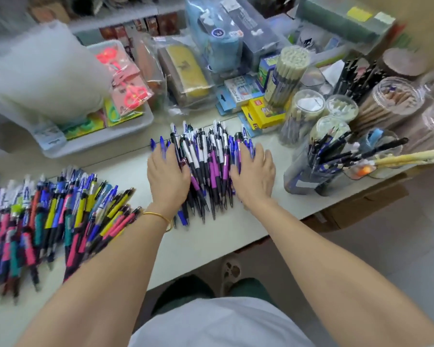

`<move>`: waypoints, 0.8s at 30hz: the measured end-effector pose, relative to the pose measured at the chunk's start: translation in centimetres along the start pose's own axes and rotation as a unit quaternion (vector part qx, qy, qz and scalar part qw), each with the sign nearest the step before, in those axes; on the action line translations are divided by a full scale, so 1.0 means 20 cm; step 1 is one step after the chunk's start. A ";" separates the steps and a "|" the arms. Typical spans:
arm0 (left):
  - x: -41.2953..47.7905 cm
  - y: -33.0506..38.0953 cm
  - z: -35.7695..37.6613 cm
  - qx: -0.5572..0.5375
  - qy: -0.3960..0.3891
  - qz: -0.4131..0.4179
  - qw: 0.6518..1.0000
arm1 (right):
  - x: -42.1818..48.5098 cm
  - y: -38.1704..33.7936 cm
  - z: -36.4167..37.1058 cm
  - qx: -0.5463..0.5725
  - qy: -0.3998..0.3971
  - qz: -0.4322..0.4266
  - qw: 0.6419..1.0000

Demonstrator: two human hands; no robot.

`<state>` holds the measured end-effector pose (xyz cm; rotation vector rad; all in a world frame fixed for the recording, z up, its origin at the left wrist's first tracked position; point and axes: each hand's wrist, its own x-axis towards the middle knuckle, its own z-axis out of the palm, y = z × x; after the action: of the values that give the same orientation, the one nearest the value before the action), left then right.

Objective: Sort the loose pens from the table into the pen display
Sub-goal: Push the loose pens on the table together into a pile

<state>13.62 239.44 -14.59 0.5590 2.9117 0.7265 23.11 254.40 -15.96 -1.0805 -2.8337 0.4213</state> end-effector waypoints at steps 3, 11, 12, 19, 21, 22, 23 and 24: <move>0.00 -0.05 0.03 -0.032 -0.038 -0.079 0.996 | 0.07 0.01 0.04 0.025 -0.046 0.048 0.998; 0.06 0.01 0.12 -0.035 -0.051 -0.156 0.986 | 0.13 -0.07 0.11 0.074 -0.026 0.077 0.994; 0.06 0.02 0.13 -0.033 -0.044 -0.152 0.987 | 0.13 -0.07 0.12 0.076 -0.022 0.081 0.994; 0.06 0.04 0.17 -0.036 0.001 -0.140 0.990 | 0.11 -0.14 0.15 0.101 0.002 0.082 0.992; 0.05 0.04 0.17 -0.037 0.011 -0.141 0.989 | 0.10 -0.15 0.15 0.104 0.016 0.071 0.992; 0.05 0.03 0.17 -0.040 0.015 -0.140 0.989 | 0.09 -0.16 0.15 0.107 0.018 0.062 0.992; 0.04 0.03 0.17 -0.043 0.018 -0.140 0.989 | 0.09 -0.18 0.16 0.111 0.017 0.053 0.992; 0.04 0.03 0.17 -0.044 0.021 -0.140 0.989 | 0.08 -0.20 0.16 0.117 0.014 0.045 0.992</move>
<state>13.66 241.60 -17.28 0.1232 2.8927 0.8288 18.87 251.93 -17.88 -1.1578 -2.6339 0.7192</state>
